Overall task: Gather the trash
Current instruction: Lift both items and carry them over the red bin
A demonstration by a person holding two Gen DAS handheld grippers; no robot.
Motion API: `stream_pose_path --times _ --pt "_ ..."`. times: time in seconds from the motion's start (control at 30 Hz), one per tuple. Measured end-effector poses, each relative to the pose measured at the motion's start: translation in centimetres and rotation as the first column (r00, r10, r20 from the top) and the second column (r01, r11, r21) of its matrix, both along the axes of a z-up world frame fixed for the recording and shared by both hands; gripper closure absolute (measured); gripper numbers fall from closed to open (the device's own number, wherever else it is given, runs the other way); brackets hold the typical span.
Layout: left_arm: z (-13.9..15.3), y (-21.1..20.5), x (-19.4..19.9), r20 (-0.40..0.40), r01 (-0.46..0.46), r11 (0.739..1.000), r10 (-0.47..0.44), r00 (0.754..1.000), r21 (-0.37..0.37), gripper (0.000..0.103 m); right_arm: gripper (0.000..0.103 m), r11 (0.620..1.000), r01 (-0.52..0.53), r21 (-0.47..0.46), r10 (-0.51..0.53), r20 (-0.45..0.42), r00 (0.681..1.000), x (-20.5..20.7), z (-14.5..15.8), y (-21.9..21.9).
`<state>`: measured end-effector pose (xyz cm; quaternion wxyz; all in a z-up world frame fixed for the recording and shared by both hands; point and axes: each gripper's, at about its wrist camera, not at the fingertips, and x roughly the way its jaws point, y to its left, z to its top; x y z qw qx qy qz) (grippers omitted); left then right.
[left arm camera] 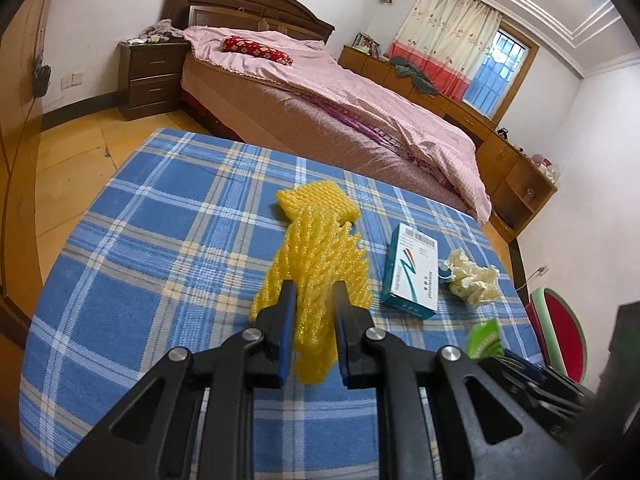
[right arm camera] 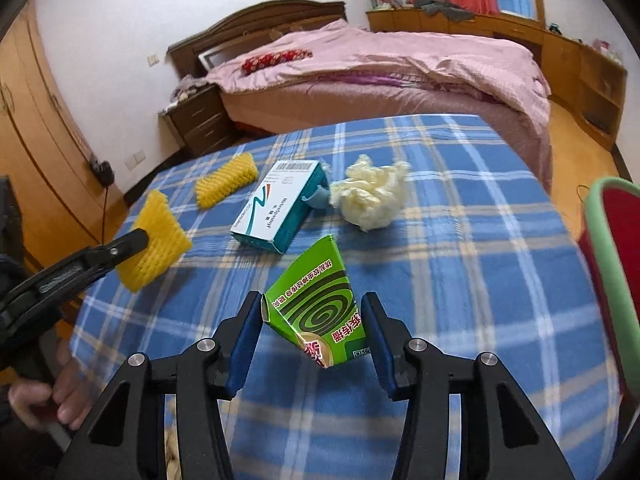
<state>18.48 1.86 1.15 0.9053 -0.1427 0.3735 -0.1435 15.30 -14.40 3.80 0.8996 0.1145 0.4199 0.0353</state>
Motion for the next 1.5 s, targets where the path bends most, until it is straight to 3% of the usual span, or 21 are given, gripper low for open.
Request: stream_pose_path --times 0.33,0.73,1.1,1.5 --pt "2.3 -2.3 -2.4 0.044 0.086 0.996 -0.086 0.995 0.005 0.086 0.051 0.988 0.154 0.016 -0.154 0.051 0.987 -7.4 2.5 -5.1" --pt "5.9 -7.7 -6.6 0.074 0.22 0.975 -0.22 0.973 0.009 0.086 0.051 0.951 0.306 0.032 -0.308 0.064 0.949 -13.8 3.1 -11.6" --pt "7.1 -17.4 -8.6 0.038 0.388 0.92 -0.391 0.92 0.059 0.086 0.051 0.899 0.435 0.048 -0.438 0.109 0.892 -17.6 4.6 -18.0" --pt "6.9 -29.1 -9.1 0.017 0.533 0.836 -0.539 0.842 0.128 0.086 0.051 0.864 0.503 0.026 -0.502 0.114 0.857 -16.8 4.7 -24.9"
